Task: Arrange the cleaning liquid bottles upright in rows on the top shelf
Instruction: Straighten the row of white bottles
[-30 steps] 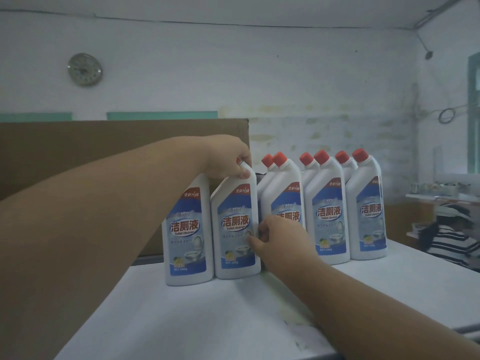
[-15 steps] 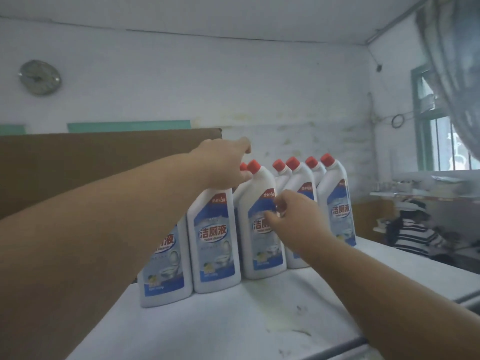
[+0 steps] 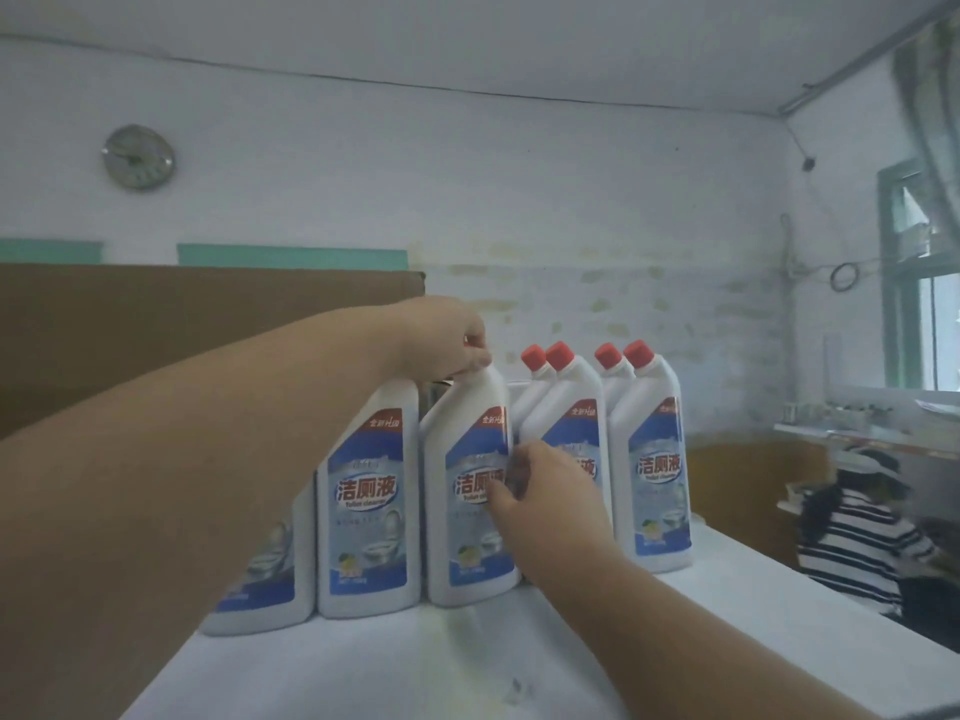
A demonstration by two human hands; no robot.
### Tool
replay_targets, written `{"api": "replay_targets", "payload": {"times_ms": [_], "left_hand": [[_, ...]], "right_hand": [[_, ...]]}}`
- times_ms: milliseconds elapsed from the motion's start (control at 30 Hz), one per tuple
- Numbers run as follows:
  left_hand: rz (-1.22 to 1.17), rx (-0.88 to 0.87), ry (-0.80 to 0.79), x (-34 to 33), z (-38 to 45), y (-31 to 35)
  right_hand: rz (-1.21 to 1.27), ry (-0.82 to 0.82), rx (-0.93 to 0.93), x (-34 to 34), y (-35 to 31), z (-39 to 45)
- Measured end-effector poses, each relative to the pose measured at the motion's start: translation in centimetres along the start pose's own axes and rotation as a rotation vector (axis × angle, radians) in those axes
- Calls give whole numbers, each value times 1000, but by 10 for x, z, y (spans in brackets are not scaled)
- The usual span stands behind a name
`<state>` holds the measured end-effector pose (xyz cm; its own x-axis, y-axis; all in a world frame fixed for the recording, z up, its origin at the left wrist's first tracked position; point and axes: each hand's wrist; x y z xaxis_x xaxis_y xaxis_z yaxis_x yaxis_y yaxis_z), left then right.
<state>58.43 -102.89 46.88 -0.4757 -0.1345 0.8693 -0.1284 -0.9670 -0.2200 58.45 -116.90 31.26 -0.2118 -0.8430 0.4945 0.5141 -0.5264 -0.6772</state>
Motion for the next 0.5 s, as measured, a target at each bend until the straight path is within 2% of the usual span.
{"api": "replay_targets", "payload": {"times_ms": [267, 500], "left_hand": [[-114, -53, -31, -2, 7, -13], [-129, -96, -30, -1, 4, -18]], "right_hand": [[-41, -66, -133, -5, -2, -4], [-60, -52, -141, -4, -6, -10]]}}
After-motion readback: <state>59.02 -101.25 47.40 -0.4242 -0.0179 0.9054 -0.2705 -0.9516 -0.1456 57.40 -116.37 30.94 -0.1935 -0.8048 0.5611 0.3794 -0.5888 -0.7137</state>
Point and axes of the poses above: each hand's wrist, its own z-axis towards the middle knuckle, its own x-axis out of the back of the hand, y = z × x, and after that the axes turned 5 degrees about z, right-handed
